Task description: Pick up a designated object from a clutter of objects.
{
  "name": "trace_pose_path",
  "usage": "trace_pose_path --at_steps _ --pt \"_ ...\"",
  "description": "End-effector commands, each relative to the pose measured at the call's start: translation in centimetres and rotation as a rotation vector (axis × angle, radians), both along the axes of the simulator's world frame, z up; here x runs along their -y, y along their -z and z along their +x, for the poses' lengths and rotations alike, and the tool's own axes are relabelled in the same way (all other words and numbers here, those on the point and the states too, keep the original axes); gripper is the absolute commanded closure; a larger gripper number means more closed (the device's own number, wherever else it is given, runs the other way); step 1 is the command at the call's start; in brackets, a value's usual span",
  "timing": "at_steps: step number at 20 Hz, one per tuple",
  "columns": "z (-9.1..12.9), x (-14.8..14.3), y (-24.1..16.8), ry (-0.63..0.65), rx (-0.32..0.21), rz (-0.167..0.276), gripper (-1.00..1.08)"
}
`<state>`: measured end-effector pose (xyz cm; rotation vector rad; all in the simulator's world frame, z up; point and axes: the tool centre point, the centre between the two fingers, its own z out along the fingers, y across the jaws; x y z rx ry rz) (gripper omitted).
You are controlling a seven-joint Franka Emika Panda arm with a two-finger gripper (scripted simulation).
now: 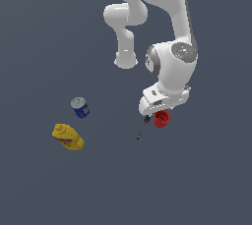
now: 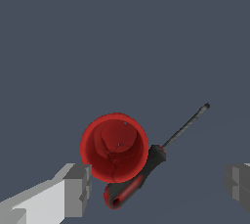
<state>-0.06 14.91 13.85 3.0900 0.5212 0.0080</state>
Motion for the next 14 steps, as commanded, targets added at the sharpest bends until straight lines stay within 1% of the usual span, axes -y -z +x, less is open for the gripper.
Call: trace_pose_path --at_steps 1,7,14 --pt "-0.6 -1.1 1.7 -0.027 -0.001 0.002 -0.92" --pt "-1.5 -2.5 3.8 -0.064 -0.006 0.006 -0.92" --pt "-1.7 -2.6 4.3 -0.066 -0.008 0.006 -0.92"
